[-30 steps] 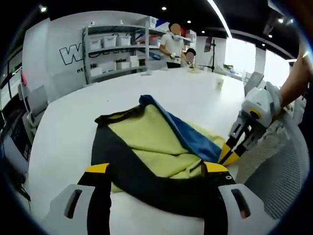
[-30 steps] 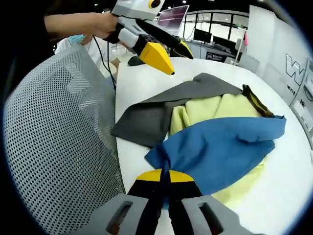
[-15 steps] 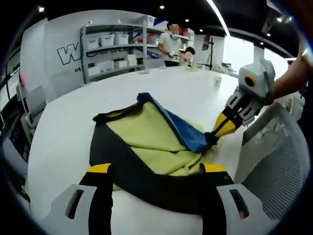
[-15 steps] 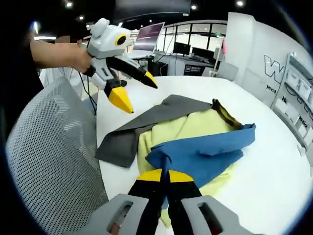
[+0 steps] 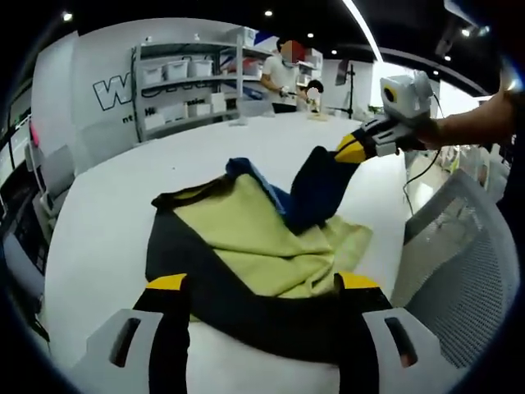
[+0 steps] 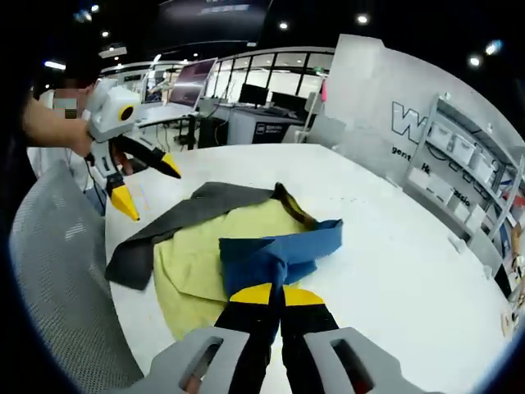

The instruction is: Fold the garment on the visible template until the final outline fits inside the template.

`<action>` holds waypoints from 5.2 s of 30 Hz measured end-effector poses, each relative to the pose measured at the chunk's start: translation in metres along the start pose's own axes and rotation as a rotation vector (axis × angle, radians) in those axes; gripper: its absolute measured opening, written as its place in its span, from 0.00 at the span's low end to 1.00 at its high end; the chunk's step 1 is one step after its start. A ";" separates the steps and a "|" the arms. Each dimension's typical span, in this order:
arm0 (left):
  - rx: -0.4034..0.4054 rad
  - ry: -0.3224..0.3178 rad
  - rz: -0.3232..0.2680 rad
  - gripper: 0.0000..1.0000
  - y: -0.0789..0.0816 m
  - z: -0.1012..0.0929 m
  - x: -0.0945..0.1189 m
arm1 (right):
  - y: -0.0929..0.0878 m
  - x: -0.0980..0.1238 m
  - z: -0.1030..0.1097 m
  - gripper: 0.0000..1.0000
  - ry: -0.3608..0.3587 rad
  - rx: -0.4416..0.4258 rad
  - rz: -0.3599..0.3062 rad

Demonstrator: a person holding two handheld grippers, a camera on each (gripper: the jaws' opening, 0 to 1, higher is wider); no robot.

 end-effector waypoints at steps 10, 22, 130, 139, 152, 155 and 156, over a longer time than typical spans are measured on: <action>0.004 0.004 -0.005 0.68 0.000 0.001 -0.001 | -0.008 0.019 -0.048 0.00 -0.145 -0.032 0.008; -0.002 0.004 0.005 0.68 -0.001 0.002 0.000 | -0.023 0.039 -0.086 0.00 -0.275 -0.076 0.030; 0.037 -0.112 0.292 0.39 -0.069 -0.040 0.014 | -0.037 0.032 0.005 0.83 0.015 -0.220 -0.051; 0.069 -0.136 0.346 0.33 -0.075 -0.046 0.016 | -0.038 0.042 0.010 0.99 0.007 -0.238 -0.061; 0.076 -0.124 0.388 0.04 -0.083 -0.042 0.013 | -0.041 0.045 0.011 0.98 0.006 -0.231 -0.038; 0.079 -0.115 0.378 0.03 -0.081 -0.040 0.013 | -0.041 0.046 0.012 0.98 0.007 -0.231 -0.040; 0.084 -0.115 0.376 0.03 -0.080 -0.039 0.014 | -0.041 0.046 0.012 0.98 0.007 -0.229 -0.037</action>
Point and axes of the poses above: the point that each gripper's makers call its tool centre point, and the gripper's own axes: x roughly backward along the fingers, z roughly to its left, y roughly out of its top, the point moved 4 cm from there along x, roughly backward along the fingers, and after that the axes turned 3 degrees about -z, right-handed, at the moved point
